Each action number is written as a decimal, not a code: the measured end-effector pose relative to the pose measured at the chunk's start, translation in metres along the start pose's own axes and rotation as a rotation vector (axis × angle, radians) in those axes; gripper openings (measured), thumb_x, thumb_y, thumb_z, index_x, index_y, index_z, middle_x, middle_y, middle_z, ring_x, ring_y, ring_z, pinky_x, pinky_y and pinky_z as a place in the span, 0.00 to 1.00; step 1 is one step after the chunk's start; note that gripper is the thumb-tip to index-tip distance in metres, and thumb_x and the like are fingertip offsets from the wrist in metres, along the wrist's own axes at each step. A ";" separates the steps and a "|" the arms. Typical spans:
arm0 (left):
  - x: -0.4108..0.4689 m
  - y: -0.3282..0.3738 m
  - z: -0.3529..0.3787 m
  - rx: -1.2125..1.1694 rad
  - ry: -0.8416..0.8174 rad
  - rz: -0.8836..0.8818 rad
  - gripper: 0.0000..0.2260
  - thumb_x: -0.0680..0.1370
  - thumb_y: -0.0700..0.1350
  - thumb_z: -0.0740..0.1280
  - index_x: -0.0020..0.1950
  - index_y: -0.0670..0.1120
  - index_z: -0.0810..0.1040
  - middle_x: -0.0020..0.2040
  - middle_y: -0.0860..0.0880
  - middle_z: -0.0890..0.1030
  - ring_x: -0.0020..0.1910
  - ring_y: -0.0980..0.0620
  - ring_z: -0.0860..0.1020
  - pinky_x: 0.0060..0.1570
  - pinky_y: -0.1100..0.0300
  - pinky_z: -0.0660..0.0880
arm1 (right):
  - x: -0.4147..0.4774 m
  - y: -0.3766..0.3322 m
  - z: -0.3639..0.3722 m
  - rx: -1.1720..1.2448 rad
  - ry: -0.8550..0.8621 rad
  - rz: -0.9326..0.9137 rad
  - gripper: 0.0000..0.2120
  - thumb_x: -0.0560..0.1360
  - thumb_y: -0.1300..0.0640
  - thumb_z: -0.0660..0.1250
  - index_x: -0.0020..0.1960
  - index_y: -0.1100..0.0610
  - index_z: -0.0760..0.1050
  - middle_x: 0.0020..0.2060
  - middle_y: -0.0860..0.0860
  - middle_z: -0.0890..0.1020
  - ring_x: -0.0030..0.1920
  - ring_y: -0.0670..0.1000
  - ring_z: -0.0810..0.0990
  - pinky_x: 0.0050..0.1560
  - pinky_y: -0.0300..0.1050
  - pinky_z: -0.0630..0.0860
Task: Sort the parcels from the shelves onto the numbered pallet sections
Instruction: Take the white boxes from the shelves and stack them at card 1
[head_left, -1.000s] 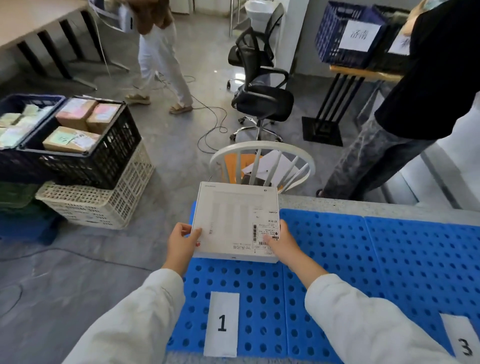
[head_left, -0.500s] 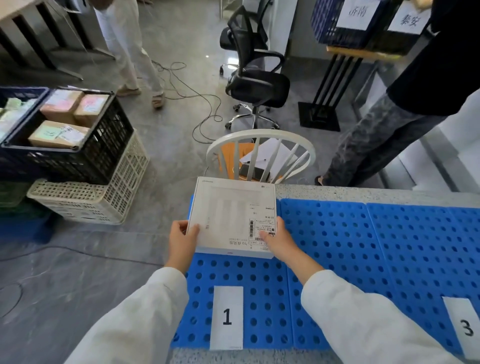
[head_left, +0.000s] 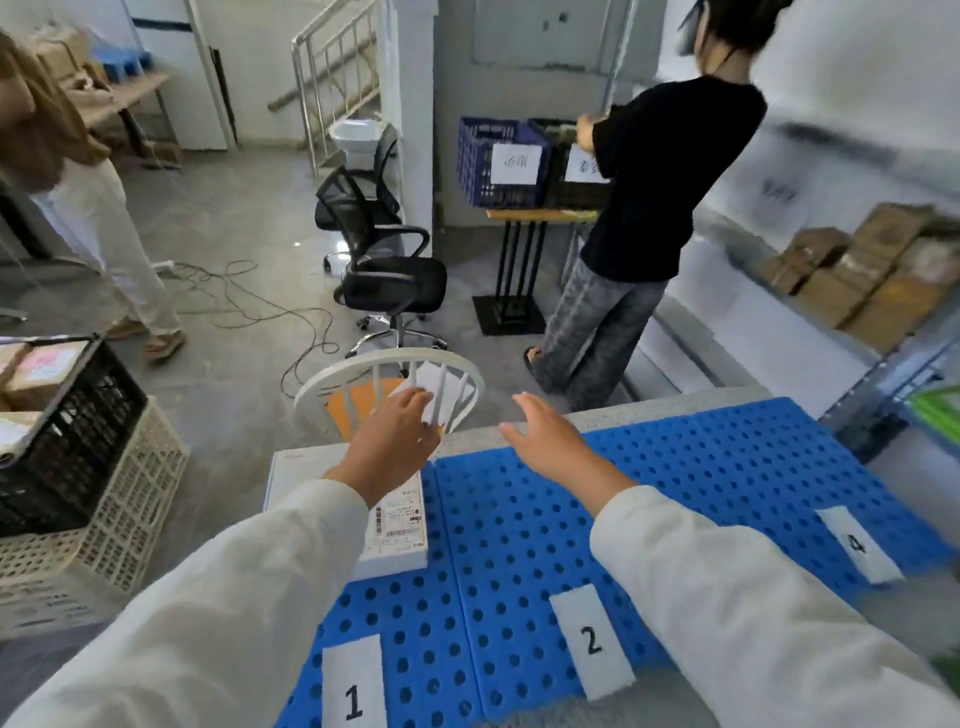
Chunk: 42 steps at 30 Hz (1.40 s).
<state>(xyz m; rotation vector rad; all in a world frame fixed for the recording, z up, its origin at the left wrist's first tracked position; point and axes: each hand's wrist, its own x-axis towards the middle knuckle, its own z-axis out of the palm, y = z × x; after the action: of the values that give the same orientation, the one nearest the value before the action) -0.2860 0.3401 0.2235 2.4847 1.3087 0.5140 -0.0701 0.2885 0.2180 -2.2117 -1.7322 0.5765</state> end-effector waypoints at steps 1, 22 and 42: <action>0.011 0.025 -0.003 0.040 0.006 0.067 0.21 0.80 0.49 0.61 0.72 0.44 0.67 0.72 0.48 0.69 0.69 0.47 0.69 0.68 0.54 0.65 | -0.009 0.012 -0.020 -0.032 0.042 0.003 0.30 0.80 0.43 0.56 0.78 0.53 0.55 0.78 0.50 0.56 0.76 0.52 0.57 0.75 0.52 0.56; -0.053 0.642 0.107 0.029 -0.068 1.041 0.17 0.78 0.51 0.61 0.63 0.45 0.74 0.62 0.47 0.76 0.66 0.46 0.69 0.66 0.54 0.65 | -0.453 0.343 -0.260 -0.235 0.590 0.679 0.29 0.78 0.46 0.61 0.74 0.59 0.61 0.71 0.56 0.68 0.70 0.57 0.67 0.69 0.51 0.64; -0.111 0.847 0.246 0.060 -0.095 1.321 0.21 0.80 0.55 0.55 0.67 0.45 0.72 0.66 0.48 0.75 0.67 0.50 0.69 0.71 0.56 0.59 | -0.607 0.512 -0.271 -0.090 0.651 1.049 0.28 0.79 0.44 0.58 0.75 0.55 0.60 0.73 0.53 0.66 0.73 0.54 0.62 0.74 0.53 0.57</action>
<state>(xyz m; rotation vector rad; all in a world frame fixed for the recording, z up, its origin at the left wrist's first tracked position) 0.3820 -0.2367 0.3282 3.0456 -0.5399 0.5577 0.3726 -0.4176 0.3143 -2.8027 -0.2242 -0.0836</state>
